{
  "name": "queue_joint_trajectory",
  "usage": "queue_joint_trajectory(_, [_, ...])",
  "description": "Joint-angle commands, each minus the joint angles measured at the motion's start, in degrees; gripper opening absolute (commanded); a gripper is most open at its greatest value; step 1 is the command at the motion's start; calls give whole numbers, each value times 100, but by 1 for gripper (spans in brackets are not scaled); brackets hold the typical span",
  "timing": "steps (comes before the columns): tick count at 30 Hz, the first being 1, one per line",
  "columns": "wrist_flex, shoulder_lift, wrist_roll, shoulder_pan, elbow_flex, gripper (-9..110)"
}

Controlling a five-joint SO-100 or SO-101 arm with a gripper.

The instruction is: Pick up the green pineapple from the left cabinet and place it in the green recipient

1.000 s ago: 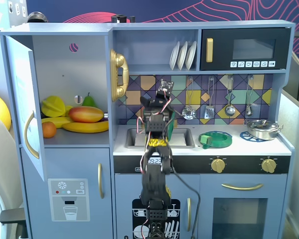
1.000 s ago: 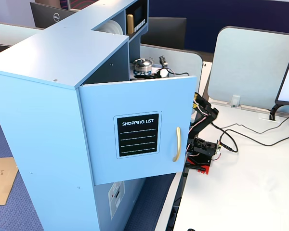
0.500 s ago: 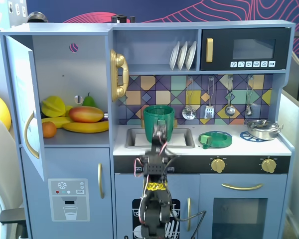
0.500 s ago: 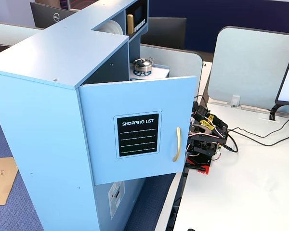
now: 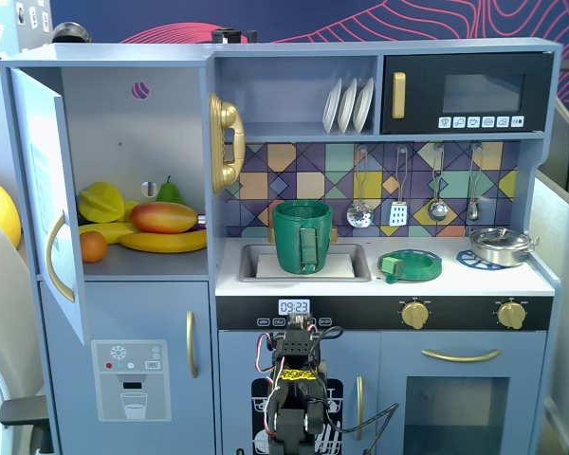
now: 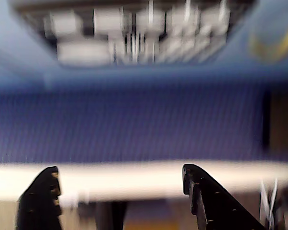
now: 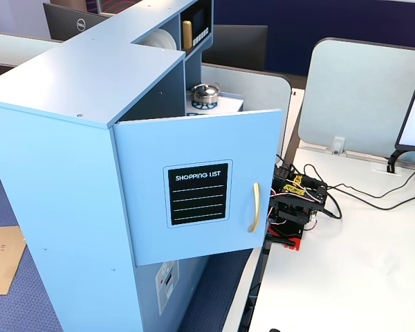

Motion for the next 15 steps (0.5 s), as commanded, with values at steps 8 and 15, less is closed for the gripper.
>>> queue_joint_trajectory(8, [2021, 62, 694, -158, -18, 9])
queue_joint_trajectory(15, [2021, 62, 703, -158, -18, 7])
